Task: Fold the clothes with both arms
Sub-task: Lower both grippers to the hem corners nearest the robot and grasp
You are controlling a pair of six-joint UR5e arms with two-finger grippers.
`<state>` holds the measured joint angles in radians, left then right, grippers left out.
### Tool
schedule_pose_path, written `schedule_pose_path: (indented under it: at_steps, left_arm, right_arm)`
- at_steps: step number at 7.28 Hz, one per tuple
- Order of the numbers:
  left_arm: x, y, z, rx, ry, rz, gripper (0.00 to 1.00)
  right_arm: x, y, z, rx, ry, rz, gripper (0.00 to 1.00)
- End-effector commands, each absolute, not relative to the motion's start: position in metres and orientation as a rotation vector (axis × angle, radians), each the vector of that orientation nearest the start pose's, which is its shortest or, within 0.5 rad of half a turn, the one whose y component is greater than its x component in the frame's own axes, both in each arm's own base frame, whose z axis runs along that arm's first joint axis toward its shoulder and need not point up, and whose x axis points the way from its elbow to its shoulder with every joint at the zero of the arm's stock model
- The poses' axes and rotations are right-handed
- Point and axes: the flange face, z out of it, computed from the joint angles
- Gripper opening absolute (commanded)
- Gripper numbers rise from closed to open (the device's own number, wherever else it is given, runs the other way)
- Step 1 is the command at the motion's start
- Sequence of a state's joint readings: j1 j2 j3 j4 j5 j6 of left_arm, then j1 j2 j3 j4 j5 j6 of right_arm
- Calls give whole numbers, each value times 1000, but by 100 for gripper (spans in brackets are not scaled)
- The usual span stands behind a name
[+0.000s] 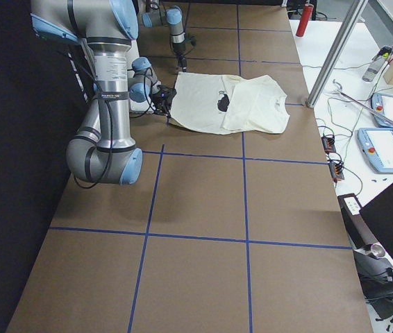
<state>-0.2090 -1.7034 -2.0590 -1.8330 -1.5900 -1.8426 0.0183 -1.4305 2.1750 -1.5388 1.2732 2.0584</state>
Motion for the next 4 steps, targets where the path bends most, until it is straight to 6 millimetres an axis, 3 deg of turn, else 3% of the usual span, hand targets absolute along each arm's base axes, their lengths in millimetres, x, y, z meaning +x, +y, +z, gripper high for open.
schedule_pose_path:
  at_steps: [1, 4]
  left_arm:
    - [481, -229, 347, -51, 870, -429, 70]
    - [489, -226, 357, -53, 847, -422, 67]
  right_arm:
    - [-482, -174, 317, 102, -825, 594, 0]
    - [-481, -176, 316, 103, -826, 595, 0]
